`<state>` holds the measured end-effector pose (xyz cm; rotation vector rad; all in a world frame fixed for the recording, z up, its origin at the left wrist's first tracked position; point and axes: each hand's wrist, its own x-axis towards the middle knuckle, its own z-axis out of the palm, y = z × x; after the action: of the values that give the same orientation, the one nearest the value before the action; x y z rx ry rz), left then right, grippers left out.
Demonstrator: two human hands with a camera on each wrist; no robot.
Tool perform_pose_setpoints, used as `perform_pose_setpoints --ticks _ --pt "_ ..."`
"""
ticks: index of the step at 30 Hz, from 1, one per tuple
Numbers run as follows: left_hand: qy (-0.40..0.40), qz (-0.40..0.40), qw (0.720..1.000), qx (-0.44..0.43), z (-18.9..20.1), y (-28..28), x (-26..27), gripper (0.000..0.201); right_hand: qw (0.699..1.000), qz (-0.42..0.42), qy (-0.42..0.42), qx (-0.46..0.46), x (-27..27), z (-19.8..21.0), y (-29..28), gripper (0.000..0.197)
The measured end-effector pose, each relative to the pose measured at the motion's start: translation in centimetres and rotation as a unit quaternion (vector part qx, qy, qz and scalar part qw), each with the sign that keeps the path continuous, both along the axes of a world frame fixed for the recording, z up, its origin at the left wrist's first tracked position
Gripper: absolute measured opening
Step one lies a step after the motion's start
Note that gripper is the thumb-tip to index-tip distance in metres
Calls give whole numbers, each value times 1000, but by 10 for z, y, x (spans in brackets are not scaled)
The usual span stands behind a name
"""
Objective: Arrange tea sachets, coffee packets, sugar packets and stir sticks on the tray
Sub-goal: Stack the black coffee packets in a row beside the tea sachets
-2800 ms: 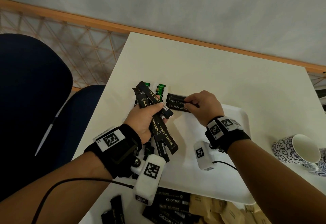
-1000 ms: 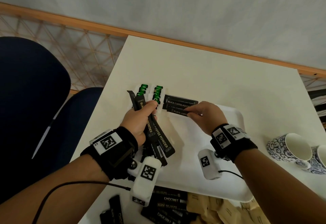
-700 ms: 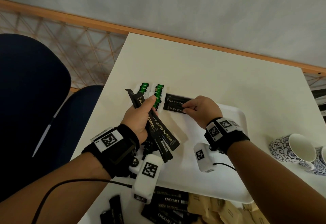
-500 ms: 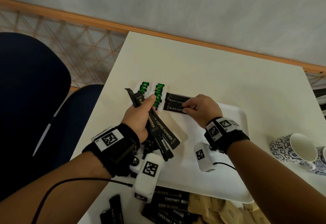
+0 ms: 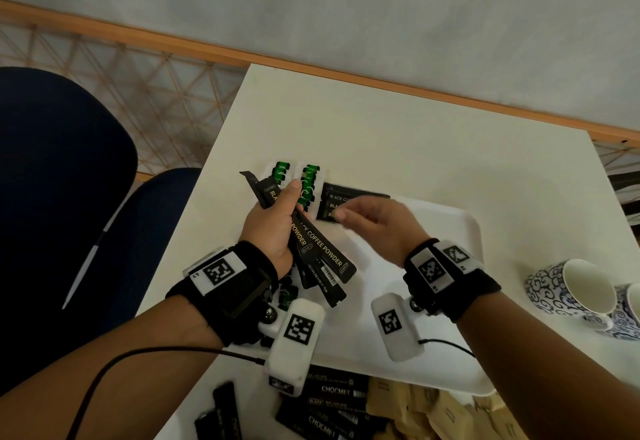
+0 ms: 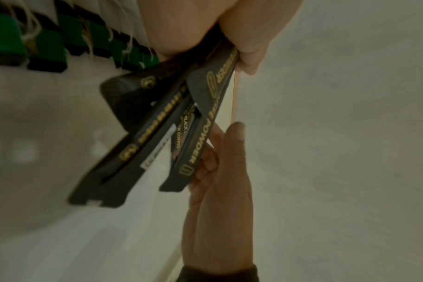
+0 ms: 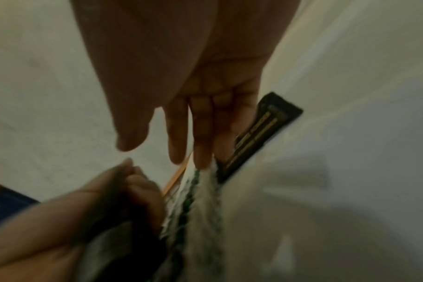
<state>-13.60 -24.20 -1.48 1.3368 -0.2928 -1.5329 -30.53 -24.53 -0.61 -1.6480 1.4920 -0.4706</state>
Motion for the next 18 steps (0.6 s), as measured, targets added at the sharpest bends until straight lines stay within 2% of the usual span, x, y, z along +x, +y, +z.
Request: perform_pose_setpoints --ticks 2,4,7,10,14,18 --pt "-4 12 1000 -7 2 0 -2 27 988 53 -81 117 7 6 14 41" --pt "-8 16 1000 -15 3 1 -5 29 974 89 -111 174 13 5 24 35" --pt "6 15 999 -32 3 4 -7 27 975 92 -93 181 22 5 32 21" --pt "22 -4 999 -35 6 8 -8 40 980 75 -82 164 25 6 33 10" --pt "52 -34 997 -50 10 12 -8 44 983 46 -98 151 23 8 30 14" --pt "59 -50 994 -78 11 16 -9 67 979 42 -114 162 24 11 27 7"
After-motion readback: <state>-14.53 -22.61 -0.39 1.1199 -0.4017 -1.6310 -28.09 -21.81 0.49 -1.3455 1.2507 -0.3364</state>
